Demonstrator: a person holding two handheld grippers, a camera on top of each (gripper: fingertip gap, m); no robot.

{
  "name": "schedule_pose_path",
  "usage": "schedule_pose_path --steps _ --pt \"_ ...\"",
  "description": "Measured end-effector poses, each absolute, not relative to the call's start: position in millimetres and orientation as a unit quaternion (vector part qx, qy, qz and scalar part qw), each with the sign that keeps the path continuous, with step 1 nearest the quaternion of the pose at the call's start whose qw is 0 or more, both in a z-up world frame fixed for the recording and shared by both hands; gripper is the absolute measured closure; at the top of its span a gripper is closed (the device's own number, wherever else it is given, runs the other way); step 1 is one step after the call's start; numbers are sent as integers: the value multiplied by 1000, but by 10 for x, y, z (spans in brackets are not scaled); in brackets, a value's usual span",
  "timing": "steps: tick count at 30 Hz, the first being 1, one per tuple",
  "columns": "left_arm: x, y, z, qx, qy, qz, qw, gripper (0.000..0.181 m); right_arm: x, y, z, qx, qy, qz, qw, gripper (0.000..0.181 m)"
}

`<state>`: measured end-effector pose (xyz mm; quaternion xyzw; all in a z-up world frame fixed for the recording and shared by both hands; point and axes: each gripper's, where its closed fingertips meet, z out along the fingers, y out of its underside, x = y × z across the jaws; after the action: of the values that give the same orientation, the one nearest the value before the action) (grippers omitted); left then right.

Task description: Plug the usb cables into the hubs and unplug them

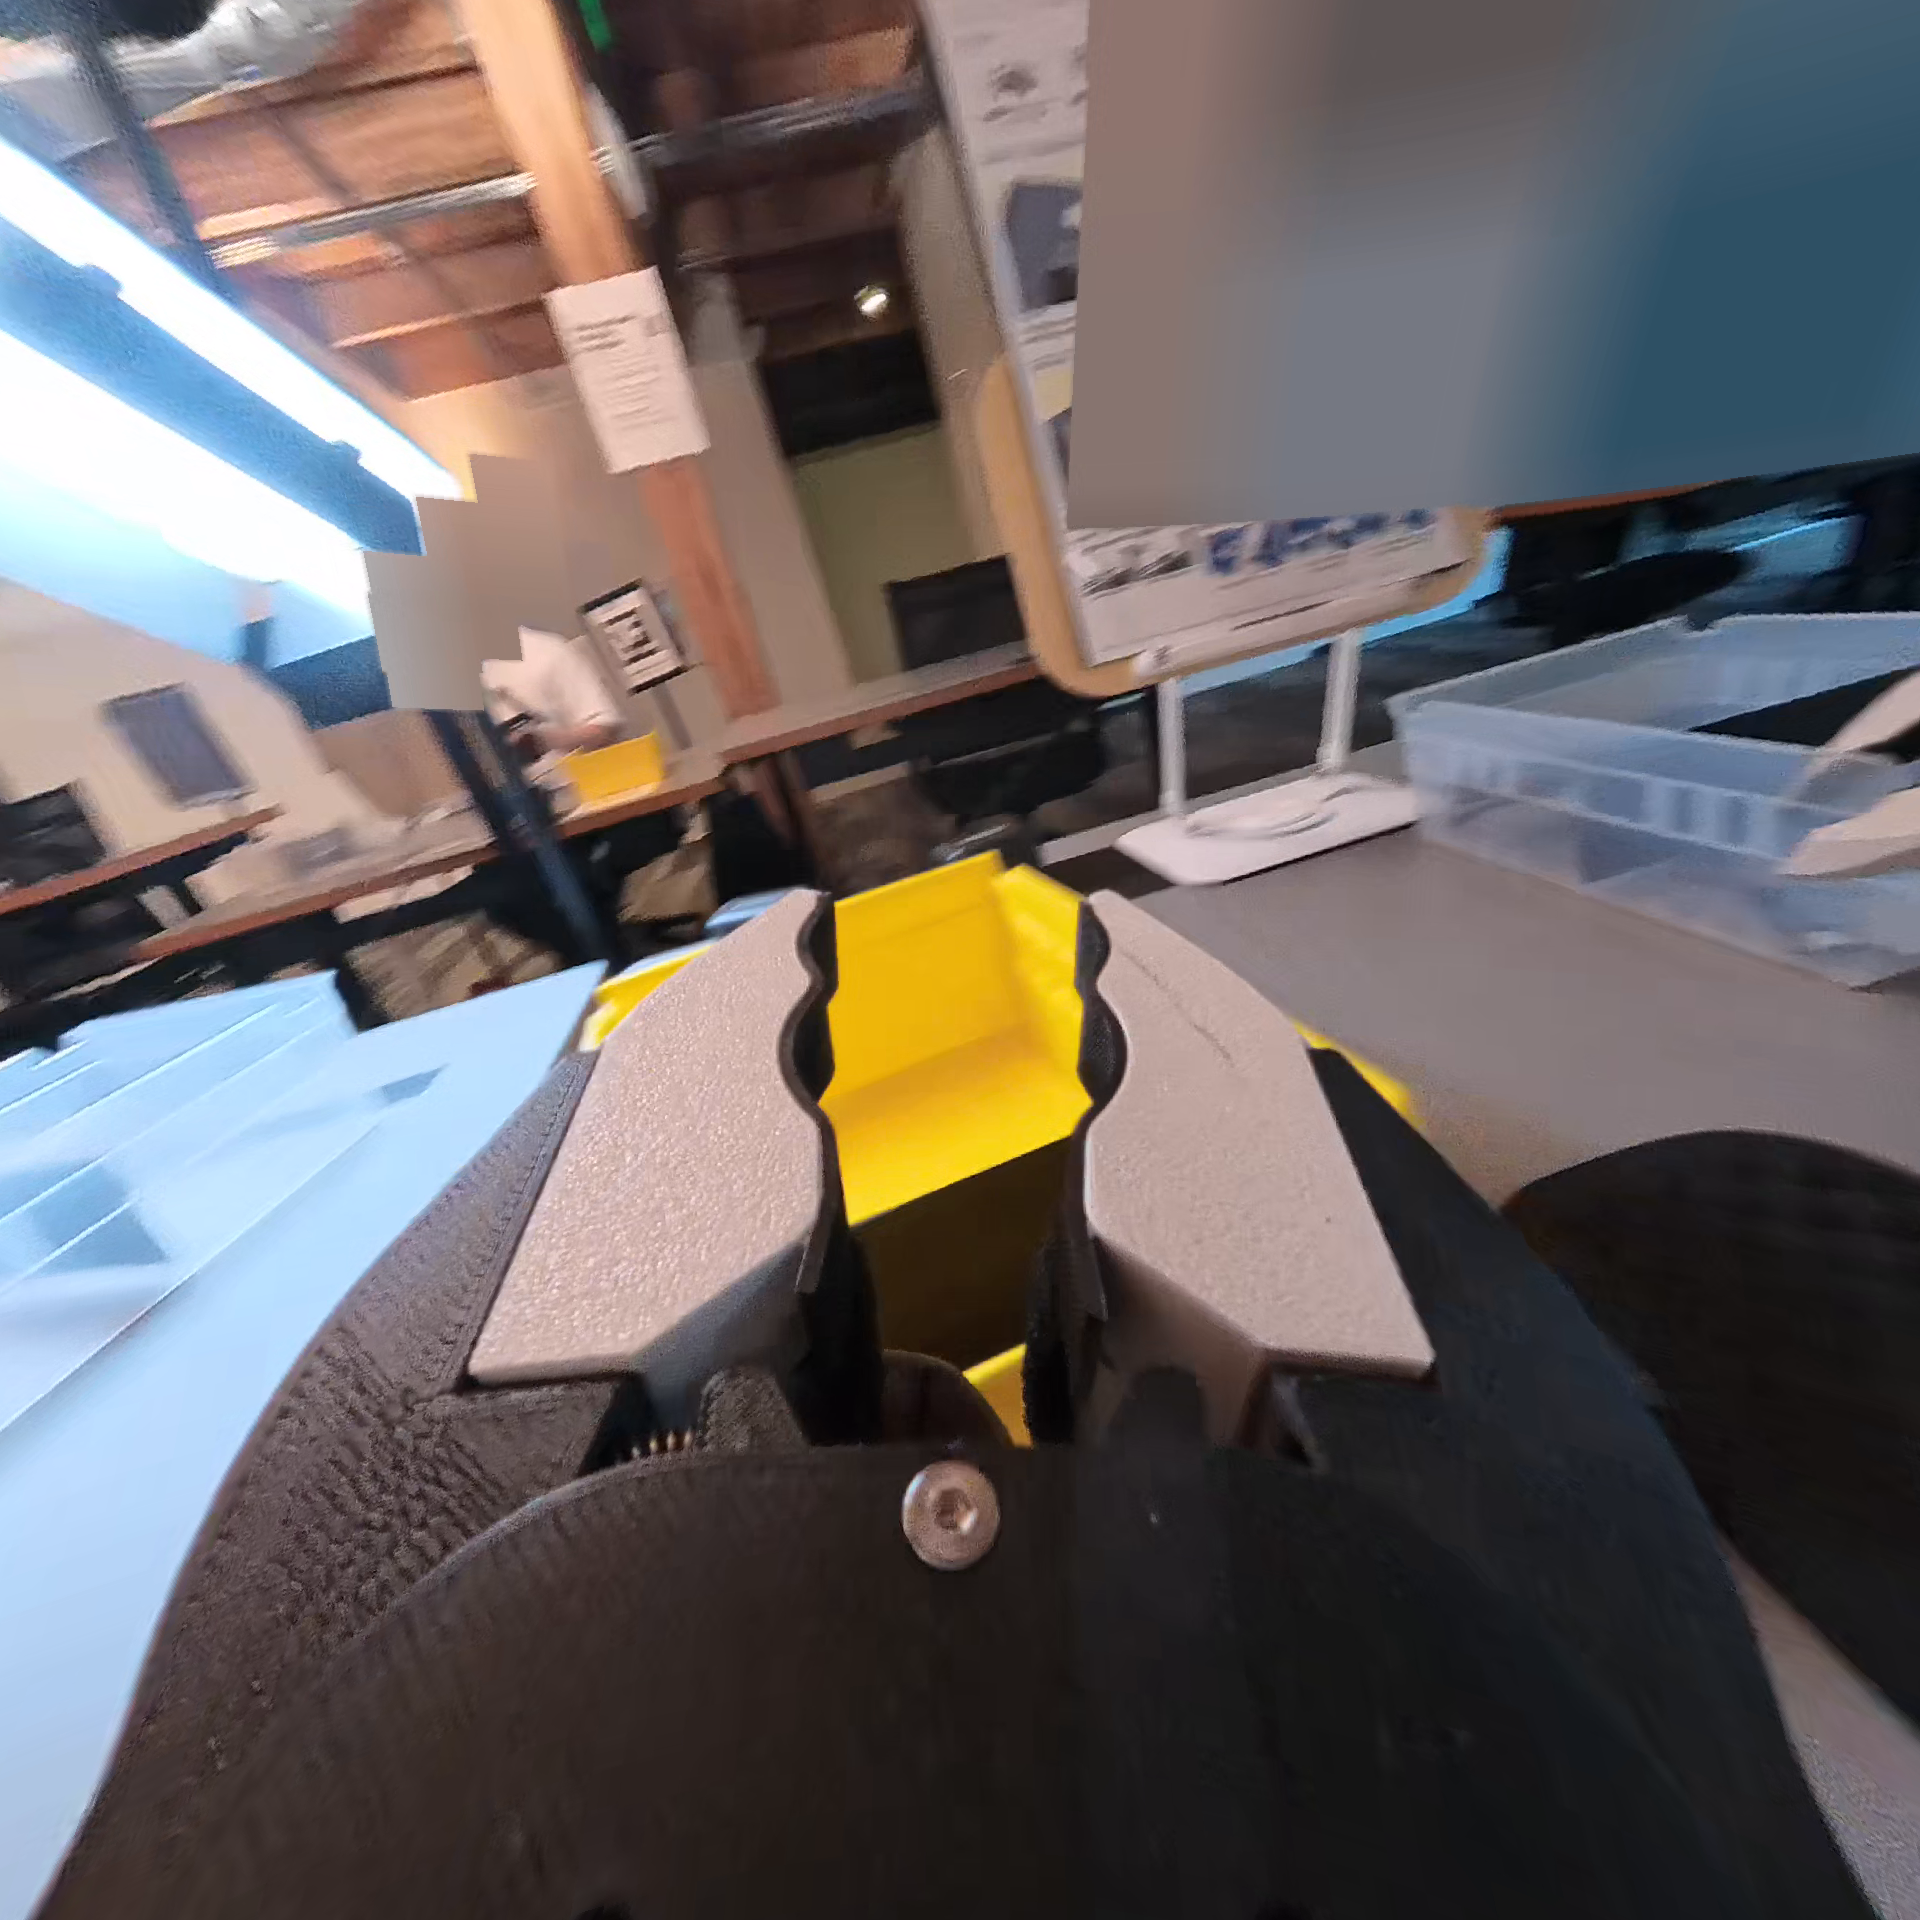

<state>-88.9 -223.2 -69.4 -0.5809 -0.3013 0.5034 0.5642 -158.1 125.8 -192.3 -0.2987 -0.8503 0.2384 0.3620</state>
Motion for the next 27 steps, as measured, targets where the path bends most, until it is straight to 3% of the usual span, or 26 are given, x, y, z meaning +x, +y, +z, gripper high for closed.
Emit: schedule_pose_path --steps 9,22,23,26,27 --pt "-984 -3129 -1250 -588 -429 537 428 136 -1574 249 -1902 -219 -869 279 346 149" --pt "-1052 -3289 -1609 -590 -484 463 450 134 -1531 -525 -1854 -156 -866 373 295 144" --pt "-1069 -3251 -1669 -597 -487 446 456 137 -1493 -555 -1771 -155 -851 406 295 138" --pt "-1017 -3287 -1739 -612 -502 444 420 176 -1312 -607 -1441 -142 -800 492 313 133" --pt "-967 -3251 -1746 -623 -505 433 411 176 -1221 -642 -1339 -135 -784 517 315 131"
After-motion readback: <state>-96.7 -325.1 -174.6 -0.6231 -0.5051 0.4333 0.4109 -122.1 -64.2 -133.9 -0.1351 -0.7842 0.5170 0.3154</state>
